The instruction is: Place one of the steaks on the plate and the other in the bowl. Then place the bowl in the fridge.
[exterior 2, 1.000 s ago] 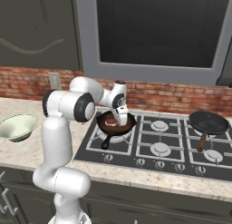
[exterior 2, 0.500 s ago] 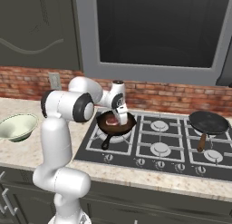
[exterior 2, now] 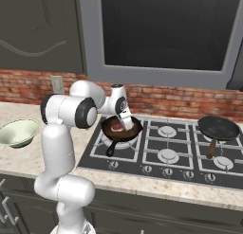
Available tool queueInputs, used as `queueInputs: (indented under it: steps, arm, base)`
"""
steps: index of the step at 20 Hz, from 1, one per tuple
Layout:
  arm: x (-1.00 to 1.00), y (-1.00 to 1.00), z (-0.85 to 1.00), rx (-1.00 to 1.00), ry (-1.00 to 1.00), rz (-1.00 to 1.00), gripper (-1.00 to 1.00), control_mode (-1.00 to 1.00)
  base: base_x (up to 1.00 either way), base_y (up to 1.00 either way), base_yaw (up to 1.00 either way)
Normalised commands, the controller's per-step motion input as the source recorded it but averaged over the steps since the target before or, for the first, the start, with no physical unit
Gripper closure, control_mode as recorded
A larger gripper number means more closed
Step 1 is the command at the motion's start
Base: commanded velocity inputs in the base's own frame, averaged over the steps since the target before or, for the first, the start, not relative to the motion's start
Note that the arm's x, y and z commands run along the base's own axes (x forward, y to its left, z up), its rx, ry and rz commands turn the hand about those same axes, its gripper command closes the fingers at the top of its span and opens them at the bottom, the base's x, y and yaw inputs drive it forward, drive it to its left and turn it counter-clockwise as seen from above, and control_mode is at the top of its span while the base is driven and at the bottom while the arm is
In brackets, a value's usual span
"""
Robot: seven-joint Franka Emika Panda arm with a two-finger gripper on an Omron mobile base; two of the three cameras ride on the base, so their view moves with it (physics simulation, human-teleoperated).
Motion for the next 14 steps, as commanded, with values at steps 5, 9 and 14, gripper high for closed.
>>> queueInputs:
  steps: [5,9,14]
  arm:
    - [0.0,0.0,0.21,-0.08,0.05,0.0,1.0,-1.0]
    - [0.0,0.0,0.15,-0.08,0.06,0.0,1.0,-1.0]
    - [0.0,0.0,-0.04,-0.06,-0.02,0.0,1.0,-1.0]
  base:
    - [0.0,0.0,0.0]
    - [0.0,0.0,0.0]
    - [0.0,0.0,0.0]
